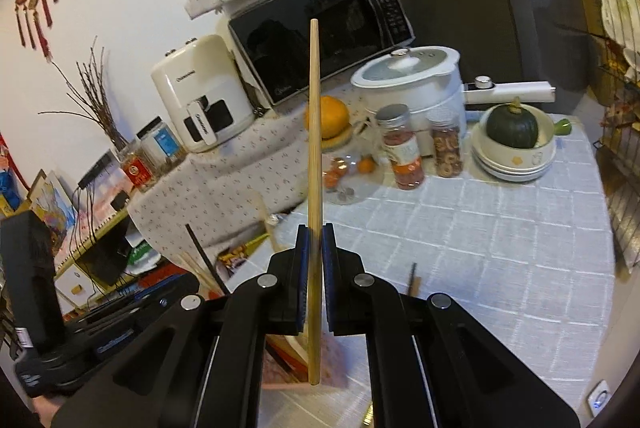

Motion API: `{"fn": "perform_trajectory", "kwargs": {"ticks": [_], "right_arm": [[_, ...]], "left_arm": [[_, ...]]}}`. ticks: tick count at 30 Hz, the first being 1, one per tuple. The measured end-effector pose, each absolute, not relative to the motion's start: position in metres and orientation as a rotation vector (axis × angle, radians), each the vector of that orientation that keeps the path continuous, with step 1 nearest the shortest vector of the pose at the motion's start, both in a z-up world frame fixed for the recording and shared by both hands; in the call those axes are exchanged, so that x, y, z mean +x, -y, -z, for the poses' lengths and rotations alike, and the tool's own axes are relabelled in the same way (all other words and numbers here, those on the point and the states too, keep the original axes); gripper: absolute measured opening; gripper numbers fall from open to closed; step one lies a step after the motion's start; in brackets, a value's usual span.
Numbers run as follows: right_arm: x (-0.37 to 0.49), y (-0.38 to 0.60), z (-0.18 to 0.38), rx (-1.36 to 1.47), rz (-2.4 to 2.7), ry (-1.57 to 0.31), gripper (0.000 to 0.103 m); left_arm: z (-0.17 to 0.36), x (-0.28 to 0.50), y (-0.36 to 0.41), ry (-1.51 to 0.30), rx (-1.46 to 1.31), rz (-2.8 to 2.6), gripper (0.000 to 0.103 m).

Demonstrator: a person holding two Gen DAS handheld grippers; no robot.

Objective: Organize utensils

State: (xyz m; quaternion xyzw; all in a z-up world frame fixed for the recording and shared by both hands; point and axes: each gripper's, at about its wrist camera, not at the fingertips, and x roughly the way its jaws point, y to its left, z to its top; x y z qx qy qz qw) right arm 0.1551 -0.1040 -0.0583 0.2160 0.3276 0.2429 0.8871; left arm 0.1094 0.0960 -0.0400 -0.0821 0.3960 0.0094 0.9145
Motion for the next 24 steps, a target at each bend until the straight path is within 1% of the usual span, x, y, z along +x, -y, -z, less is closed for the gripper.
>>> {"fn": "perform_trajectory", "kwargs": {"ticks": [2, 8, 12, 17, 21, 24], "right_arm": [[0.155, 0.095, 0.06, 0.447, -0.511, -0.675, 0.007], [0.155, 0.066, 0.072, 0.43, -0.543, -0.659, 0.007], [0.153, 0.052, 0.08, 0.4, -0.556, -0.647, 0.008], [0.154, 0.037, 0.094, 0.336, -0.576, -0.723, 0.008], [0.153, 0.043, 0.097, 0.315, -0.584, -0.764, 0.009], [0.153, 0.066, 0.087, 0.355, -0.563, -0.755, 0.009]], "left_arm": [[0.036, 0.107, -0.098, -0.839, -0.189, -0.013, 0.022], [0.036, 0.104, -0.108, -0.914, -0.225, -0.024, 0.023], [0.037, 0.101, -0.114, -0.933, -0.243, -0.026, 0.023], [0.038, 0.099, -0.112, -0.962, -0.264, -0.003, 0.024], [0.038, 0.098, -0.108, -0.97, -0.276, 0.016, 0.024], [0.037, 0.097, -0.1, -0.976, -0.275, 0.032, 0.024]]}}
